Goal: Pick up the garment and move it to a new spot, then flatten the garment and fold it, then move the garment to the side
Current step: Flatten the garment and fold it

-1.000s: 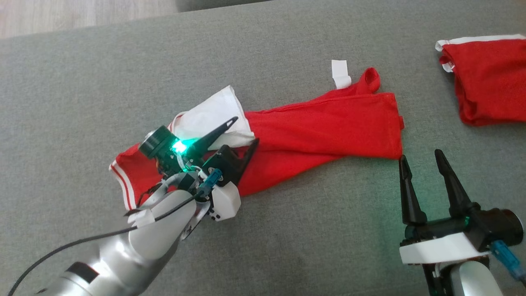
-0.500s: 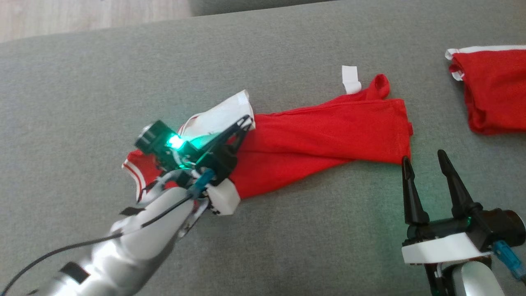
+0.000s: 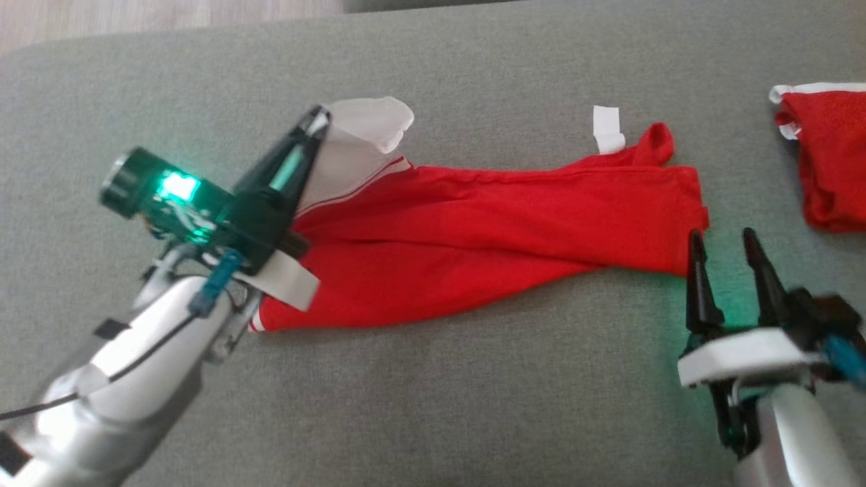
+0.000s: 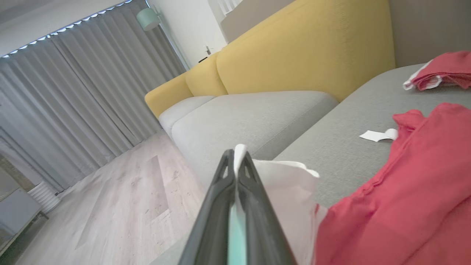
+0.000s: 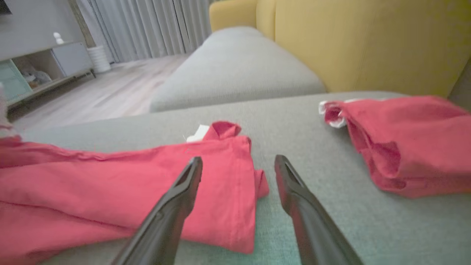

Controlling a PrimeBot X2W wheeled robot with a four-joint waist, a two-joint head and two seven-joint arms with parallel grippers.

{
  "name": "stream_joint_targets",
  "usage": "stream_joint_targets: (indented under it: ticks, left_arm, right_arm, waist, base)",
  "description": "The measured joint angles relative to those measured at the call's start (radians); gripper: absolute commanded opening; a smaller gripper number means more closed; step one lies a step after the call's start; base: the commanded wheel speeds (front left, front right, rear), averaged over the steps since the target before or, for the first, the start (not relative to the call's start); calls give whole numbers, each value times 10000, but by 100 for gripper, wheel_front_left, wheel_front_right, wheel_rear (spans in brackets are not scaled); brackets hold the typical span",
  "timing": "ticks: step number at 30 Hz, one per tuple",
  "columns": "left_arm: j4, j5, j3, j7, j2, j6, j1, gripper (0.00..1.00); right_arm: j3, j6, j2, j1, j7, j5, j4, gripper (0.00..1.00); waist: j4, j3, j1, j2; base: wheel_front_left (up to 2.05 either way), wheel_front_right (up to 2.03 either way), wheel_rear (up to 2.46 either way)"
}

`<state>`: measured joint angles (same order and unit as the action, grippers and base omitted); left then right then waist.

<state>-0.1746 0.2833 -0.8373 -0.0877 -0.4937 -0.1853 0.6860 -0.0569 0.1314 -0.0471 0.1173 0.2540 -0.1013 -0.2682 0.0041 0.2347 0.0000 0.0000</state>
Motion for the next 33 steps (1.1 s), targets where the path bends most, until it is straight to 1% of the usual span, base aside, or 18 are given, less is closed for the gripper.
stream_joint_targets:
  ticks: [2, 5, 9, 12, 16, 19, 24, 28, 29, 30, 31, 32, 33]
  left_arm:
    - [171, 0, 155, 0, -192, -109, -2, 0]
    - [364, 0, 320, 0, -370, -219, 1, 0]
    - [500, 0, 324, 23, -458, -244, 3, 0]
    - [522, 0, 324, 44, -523, -261, 4, 0]
    - [537, 0, 324, 75, -612, -272, 4, 0]
    - [539, 0, 318, 75, -621, -272, 4, 0]
    - [560, 0, 293, 161, -677, -272, 4, 0]
    - [571, 0, 261, 205, -688, -261, 28, 0]
    - [570, 0, 255, 217, -688, -257, 37, 0]
    - [566, 0, 245, 219, -688, -255, 45, 0]
    - [556, 0, 230, 219, -686, -244, 50, 0]
    - [535, 0, 217, 219, -685, -234, 54, 0]
    - [525, -2, 190, 217, -679, -203, 59, 0]
  right_arm:
    - [56, 0, -178, 485, -577, -286, -771, 100]
    - [391, 0, -817, 1366, -1546, -688, -1478, 100]
    - [918, 0, -1618, 2359, -2592, -1306, -1988, 100]
    - [1143, 0, -2050, 2665, -3058, -1883, -2251, 100]
    - [1574, 0, -2334, 2727, -3774, -3331, -2378, 100]
    - [1946, 0, -2529, 2761, -4056, -4474, -2261, 100]
    - [2301, 0, -3028, 2894, -4347, -5772, -2196, 100]
    - [2732, 0, -3327, 3101, -4855, -6776, -2305, 100]
    - [2798, 0, -3432, 3172, -4936, -6991, -2318, 97]
    - [2832, 0, -3532, 3259, -5003, -7231, -2351, 91]
    - [2869, 0, -3639, 3319, -5010, -7436, -2357, 84]
    - [2913, 0, -3747, 3382, -5012, -7607, -2376, 73]
    - [2955, 0, -3847, 3438, -5024, -7751, -2420, 59]
  waist:
    - [38, 84, 0, 0]
    - [154, 187, 0, 0]
    - [358, 312, 1, 0]
    - [501, 371, 1, 0]
    - [605, 390, 1, 0]
    - [641, 387, 1, 0]
    - [670, 401, 0, 0]
    - [736, 453, 1, 0]
    - [763, 463, 1, 0]
    - [793, 469, 1, 0]
    - [823, 474, 1, 0]
    - [857, 479, 1, 0]
    - [895, 482, 1, 0]
  base:
    - [0, 0, 0]
    - [0, 0, 0]
    - [0, 0, 0]
    - [0, 0, 0]
    - [0, 0, 0]
    - [0, 0, 0]
    - [0, 0, 0]
    - [0, 0, 0]
    - [0, 0, 0]
    - [0, 0, 0]
    - [0, 0, 0]
    - [0, 0, 0]
    - [0, 0, 0]
